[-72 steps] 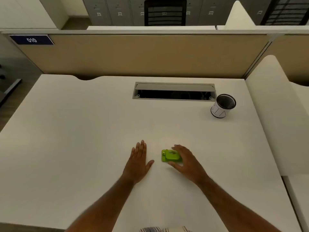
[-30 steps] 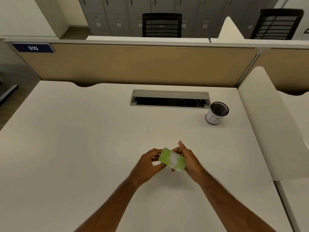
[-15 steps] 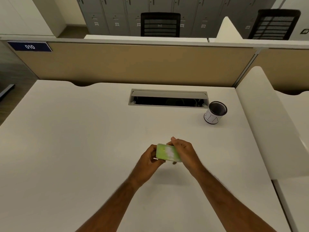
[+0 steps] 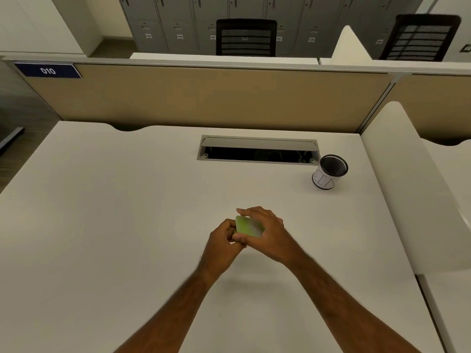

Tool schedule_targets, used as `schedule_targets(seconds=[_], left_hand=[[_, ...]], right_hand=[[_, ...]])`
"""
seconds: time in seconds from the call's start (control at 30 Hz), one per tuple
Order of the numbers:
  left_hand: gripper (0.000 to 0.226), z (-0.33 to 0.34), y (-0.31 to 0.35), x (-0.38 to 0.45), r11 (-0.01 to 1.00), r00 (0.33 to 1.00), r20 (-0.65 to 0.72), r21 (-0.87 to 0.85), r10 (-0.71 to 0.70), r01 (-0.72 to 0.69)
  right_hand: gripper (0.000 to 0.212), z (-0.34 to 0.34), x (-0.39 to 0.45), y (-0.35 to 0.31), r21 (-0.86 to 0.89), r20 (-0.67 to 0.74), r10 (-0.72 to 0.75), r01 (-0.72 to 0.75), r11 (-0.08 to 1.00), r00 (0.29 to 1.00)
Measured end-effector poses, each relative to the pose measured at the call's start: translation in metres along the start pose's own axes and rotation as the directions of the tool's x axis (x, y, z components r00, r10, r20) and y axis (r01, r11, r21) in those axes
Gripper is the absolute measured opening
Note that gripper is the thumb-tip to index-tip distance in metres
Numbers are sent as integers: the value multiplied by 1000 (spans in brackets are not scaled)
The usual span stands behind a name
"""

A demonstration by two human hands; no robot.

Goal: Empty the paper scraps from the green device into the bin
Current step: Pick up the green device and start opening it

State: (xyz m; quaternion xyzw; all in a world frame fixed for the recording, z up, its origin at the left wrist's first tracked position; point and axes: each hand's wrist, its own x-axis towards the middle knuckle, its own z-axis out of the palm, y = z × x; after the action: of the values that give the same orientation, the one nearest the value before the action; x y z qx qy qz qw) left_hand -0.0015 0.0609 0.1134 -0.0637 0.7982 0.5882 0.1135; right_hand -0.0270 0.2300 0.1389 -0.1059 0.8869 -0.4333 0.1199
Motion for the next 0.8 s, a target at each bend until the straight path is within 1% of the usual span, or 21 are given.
schedule_targets(seconds=[0.13,0.33,0.47,0.6,0.7,0.8], left_hand=[[18,0,0,-1,1000,1000,-8,-14,-2,2],[18,4,1,-5,996,1000,18,-88,-2,3],[20,7,1,-7,991,1000,28,-131,-9,12],[30,9,5,-5,990,999,33,-139,10,-5],[27,9,7,-4,987,1000,26,-161,11,-7],[25,10,8,-2,987,1000,27,-158,8,-3]], right_hand=[[57,0,1,0,-4,37,-33,33,999,999],[43,2,1,6,-38,39,-77,79,996,996],[45,1,4,11,-22,30,-88,89,996,996],[47,-3,4,12,-22,9,-101,101,995,995],[54,-5,4,10,-62,-22,-122,120,991,992],[61,-5,5,9,-65,-58,-136,132,989,989]])
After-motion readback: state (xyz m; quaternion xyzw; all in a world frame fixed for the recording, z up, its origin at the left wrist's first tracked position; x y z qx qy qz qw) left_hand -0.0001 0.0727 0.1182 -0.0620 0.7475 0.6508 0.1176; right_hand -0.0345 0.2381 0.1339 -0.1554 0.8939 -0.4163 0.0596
